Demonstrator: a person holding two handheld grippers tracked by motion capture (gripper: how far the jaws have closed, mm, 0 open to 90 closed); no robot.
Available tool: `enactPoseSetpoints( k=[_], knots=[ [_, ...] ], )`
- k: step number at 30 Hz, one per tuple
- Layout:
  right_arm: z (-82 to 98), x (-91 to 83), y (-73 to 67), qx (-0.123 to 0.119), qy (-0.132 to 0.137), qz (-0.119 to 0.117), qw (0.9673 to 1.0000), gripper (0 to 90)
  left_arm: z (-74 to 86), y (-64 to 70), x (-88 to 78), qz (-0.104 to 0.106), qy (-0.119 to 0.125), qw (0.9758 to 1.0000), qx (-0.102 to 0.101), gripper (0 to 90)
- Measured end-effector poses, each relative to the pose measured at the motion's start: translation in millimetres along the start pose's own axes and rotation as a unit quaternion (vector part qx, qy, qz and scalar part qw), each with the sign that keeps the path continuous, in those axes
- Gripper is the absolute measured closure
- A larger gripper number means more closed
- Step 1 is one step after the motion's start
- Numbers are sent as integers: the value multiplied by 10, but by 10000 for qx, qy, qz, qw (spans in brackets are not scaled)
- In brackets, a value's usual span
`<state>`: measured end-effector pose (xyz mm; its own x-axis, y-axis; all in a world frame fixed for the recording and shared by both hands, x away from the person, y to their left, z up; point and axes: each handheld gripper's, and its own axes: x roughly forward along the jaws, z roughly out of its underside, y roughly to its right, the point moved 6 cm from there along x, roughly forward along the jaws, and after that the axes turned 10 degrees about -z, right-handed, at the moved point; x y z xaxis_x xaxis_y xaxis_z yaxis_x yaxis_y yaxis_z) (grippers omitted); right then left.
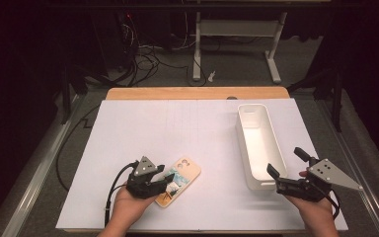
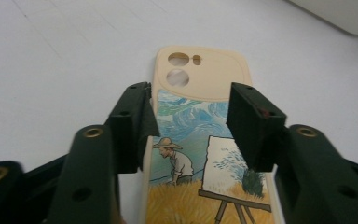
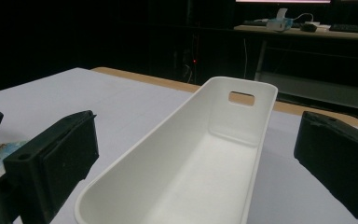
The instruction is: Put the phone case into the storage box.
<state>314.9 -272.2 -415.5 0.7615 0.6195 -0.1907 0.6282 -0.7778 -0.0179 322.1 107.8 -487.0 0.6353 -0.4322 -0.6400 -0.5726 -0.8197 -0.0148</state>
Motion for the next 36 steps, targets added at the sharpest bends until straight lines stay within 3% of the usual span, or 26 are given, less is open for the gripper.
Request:
enactPoseSetpoints(
  k=[1, 5, 9, 14, 15, 20, 28, 31, 36],
  knots=[
    [1, 0, 0, 3, -3, 5, 10000, 1, 8, -17, -13, -1, 13, 10000, -17, 416],
    [5, -1, -3, 12, -13, -1, 10000, 0, 46, -66, -35, 19, 12, 10000, -62, 317],
    [0, -7, -3, -21, 2, 4, 10000, 1, 78, -128, -46, 50, 48, 9997, -231, 183],
    [1, 0, -11, -28, -10, -5, 10000, 0, 67, -134, -72, 95, 79, 9996, -257, 77],
    [3, 1, -10, -21, -8, -3, 10000, 0, 70, -134, -64, 89, 43, 9996, -279, 3],
    [4, 1, -14, -26, -14, -8, 10000, 0, 68, -150, -60, 17, 10, 9996, -291, 2],
    [5, 7, -12, -32, -19, -10, 10000, 1, 6, -141, -26, -3, -250, 9993, -296, 2],
    [6, 6, -9, -17, -12, -13, 10000, 1, 1, -133, 4, -72, -437, 9989, -163, 2],
    [4, 0, -8, -25, -10, -11, 10000, 1, 67, -110, 84, -129, -888, 9960, 20, 2]
  ],
)
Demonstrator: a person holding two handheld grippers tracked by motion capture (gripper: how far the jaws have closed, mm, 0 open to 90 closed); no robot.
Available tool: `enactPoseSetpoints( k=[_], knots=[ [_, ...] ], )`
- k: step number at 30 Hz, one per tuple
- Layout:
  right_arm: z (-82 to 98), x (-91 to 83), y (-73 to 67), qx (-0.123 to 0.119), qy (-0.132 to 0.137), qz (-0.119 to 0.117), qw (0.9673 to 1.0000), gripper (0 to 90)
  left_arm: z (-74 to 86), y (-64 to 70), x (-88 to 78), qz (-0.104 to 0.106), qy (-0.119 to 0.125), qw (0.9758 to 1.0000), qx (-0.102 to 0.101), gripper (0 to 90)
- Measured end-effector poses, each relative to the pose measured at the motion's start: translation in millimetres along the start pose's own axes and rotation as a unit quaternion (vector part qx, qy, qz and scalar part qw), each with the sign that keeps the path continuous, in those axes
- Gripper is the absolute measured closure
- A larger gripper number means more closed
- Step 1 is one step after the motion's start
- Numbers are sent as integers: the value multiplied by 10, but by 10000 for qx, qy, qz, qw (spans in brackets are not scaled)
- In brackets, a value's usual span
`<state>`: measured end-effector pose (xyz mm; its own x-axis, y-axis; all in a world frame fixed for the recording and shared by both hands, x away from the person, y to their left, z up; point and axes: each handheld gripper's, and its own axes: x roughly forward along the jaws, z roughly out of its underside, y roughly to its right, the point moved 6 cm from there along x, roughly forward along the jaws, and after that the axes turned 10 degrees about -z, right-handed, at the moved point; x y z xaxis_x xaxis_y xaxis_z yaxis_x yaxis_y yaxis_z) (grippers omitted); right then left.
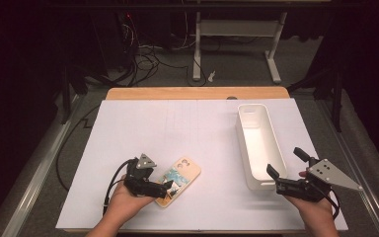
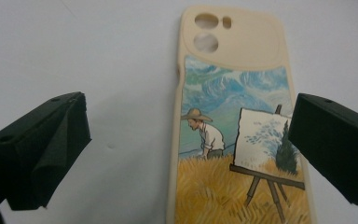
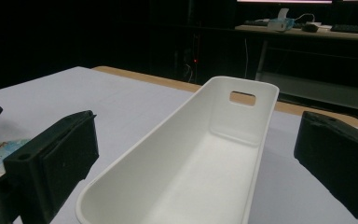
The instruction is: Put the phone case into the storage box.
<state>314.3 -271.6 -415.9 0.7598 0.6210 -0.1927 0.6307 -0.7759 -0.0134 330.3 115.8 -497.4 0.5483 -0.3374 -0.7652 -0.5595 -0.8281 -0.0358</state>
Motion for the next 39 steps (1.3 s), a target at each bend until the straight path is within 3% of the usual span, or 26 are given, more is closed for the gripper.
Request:
enactPoseSetpoints(
  k=[3, 6, 10, 17, 20, 21, 22, 23, 24, 26, 27, 28, 30, 34, 37, 39],
  knots=[
    [-2, -5, 2, 0, 11, 5, 10000, 1, 9, 18, 38, 58, -167, 9998, -15, 2],
    [-2, -8, 3, 8, 14, 5, 10000, 1, 5, 43, 58, 145, -465, 9988, 110, 2],
    [-5, -12, 4, -5, 18, 4, 10000, 1, -25, 49, 33, 168, -598, 9980, 138, 3],
    [-7, -23, 4, 7, 16, 3, 10000, 1, -90, 79, -23, 250, -1063, 9935, 311, 6],
    [-10, -28, 3, -5, 24, 3, 10000, 1, -88, 68, -20, 243, -1396, 9892, 382, 8],
    [-10, -30, 3, -6, 23, 3, 10000, 1, -86, 50, -14, 215, -1600, 9860, 420, 8],
    [-10, -32, 3, -3, 20, 0, 10000, 1, -86, 50, -14, 215, -1600, 9860, 420, 8],
    [-10, -32, 4, -1, 25, -6, 10000, 1, -85, 28, -8, 141, -1806, 9821, 519, 8],
    [-10, -32, 4, -1, 25, -6, 10000, 1, -85, 28, -8, 141, -1806, 9821, 519, 8],
    [-8, -34, 5, 5, 25, -4, 10000, 1, -89, 14, -8, 203, -2003, 9779, 557, 7],
    [-8, -36, 7, 3, 23, -1, 10000, 1, -96, 10, -12, 240, -2178, 9738, 602, 3],
    [-8, -36, 7, 3, 23, -1, 10000, 1, -96, 10, -12, 240, -2178, 9738, 602, 3],
    [-7, -37, 7, -2, 22, -4, 10000, 0, -113, 23, -25, 328, -2306, 9704, 643, 3],
    [-7, -38, 10, -3, 28, -8, 10000, 1, -157, 60, -38, 362, -2410, 9668, 767, 6],
    [-7, -40, 10, -4, 27, -9, 10000, 0, -193, 91, -40, 418, -2564, 9618, 863, 6],
    [-7, -41, 9, 3, 29, -9, 10000, 1, -203, 97, -39, 421, -2591, 9608, 892, 7]
  ],
)
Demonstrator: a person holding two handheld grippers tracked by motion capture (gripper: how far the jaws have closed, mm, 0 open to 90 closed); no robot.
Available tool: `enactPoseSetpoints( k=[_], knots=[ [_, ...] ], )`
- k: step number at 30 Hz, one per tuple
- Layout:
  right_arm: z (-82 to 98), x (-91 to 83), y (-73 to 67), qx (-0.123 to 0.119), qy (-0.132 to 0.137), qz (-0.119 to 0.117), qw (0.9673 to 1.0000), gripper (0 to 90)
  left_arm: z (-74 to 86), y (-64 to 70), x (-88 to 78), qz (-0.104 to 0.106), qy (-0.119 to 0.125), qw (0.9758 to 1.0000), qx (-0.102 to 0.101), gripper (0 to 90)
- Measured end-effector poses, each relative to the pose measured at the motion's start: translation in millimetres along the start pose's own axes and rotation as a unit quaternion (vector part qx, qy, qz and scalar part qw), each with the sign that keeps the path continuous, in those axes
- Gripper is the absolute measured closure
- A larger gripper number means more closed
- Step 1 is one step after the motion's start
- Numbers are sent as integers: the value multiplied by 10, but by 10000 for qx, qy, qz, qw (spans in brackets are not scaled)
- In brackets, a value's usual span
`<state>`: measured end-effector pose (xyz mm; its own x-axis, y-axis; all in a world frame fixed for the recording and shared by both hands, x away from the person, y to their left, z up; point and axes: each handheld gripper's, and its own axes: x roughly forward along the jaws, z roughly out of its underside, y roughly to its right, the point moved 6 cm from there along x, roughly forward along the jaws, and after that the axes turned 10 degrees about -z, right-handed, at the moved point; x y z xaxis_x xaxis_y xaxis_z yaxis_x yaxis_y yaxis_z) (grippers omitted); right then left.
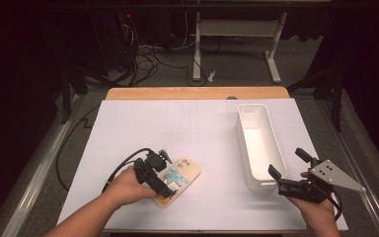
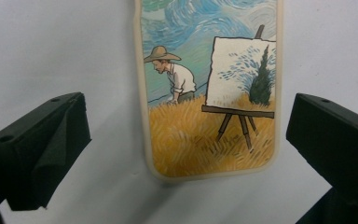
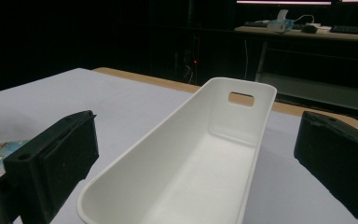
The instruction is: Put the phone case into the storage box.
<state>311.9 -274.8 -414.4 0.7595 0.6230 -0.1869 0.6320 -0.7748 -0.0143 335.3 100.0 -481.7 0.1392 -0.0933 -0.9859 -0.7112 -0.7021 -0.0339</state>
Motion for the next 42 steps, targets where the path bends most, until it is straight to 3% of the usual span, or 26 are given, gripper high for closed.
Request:
enactPoseSetpoints(
  k=[6, 13, 19, 26, 42],
  knots=[
    [-1, -1, 1, 2, 0, 0, 10000, 1, -61, 21, -27, -16, -158, 9998, 141, 7],
    [-7, 3, -1, -9, 16, -11, 10000, 1, -148, 41, -64, 36, -133, 9998, 173, 4],
    [-11, 2, -1, -1, 28, -17, 10000, 1, -267, 79, -93, 52, 120, 9998, 164, 3],
    [-10, 0, 0, 4, 28, -20, 10000, 0, -379, 108, -61, 78, 201, 9996, 181, 3],
    [-12, -12, 9, 9, 37, -13, 10000, 1, -398, 149, 235, -18, -370, 9991, 224, 3]
  ],
)
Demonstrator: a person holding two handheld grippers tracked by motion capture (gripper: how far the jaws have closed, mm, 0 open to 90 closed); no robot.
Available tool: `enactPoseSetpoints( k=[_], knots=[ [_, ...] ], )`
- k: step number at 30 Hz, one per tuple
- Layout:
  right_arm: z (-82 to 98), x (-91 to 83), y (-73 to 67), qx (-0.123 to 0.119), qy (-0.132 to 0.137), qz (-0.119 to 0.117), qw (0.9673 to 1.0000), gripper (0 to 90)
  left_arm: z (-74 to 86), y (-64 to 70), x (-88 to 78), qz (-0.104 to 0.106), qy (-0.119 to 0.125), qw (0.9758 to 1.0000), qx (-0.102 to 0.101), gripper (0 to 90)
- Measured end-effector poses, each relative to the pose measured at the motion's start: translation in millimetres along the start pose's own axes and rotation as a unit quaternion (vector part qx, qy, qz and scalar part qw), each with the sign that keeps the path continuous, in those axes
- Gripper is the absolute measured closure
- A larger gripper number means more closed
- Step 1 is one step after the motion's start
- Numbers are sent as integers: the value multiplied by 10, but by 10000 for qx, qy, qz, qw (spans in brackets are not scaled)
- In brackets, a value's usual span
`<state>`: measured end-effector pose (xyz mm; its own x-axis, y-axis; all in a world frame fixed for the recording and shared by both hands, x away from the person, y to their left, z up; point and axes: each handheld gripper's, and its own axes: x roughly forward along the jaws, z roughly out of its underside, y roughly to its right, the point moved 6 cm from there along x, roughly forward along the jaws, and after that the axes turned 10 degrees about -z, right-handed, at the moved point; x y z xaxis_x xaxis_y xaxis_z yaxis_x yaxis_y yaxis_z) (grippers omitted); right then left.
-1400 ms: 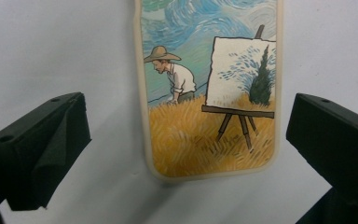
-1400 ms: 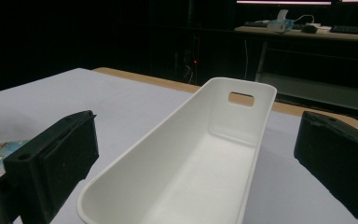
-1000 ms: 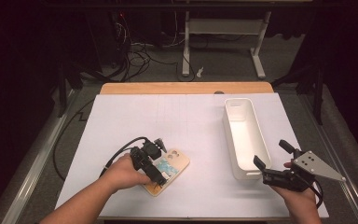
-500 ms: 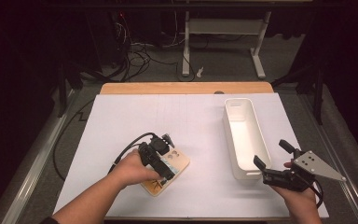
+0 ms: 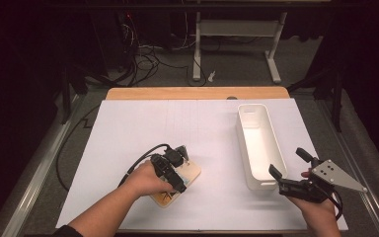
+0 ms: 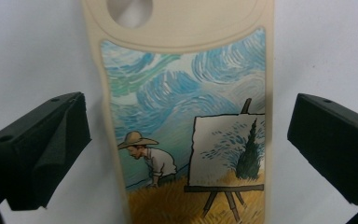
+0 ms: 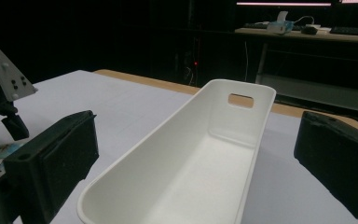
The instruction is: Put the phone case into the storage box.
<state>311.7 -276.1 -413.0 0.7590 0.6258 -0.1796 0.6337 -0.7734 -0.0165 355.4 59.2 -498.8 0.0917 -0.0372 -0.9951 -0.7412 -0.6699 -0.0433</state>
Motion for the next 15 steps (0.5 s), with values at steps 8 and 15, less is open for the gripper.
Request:
enactPoseSetpoints(
  k=[8, 15],
  knots=[
    [-4, -8, -3, 9, 12, -1, 10000, 1, 2, 43, 79, -61, -91, 9999, 30, 7],
    [-4, -10, 1, 9, 16, 3, 10000, 1, 32, 39, 85, -171, -115, 9998, 56, 8]
  ],
)
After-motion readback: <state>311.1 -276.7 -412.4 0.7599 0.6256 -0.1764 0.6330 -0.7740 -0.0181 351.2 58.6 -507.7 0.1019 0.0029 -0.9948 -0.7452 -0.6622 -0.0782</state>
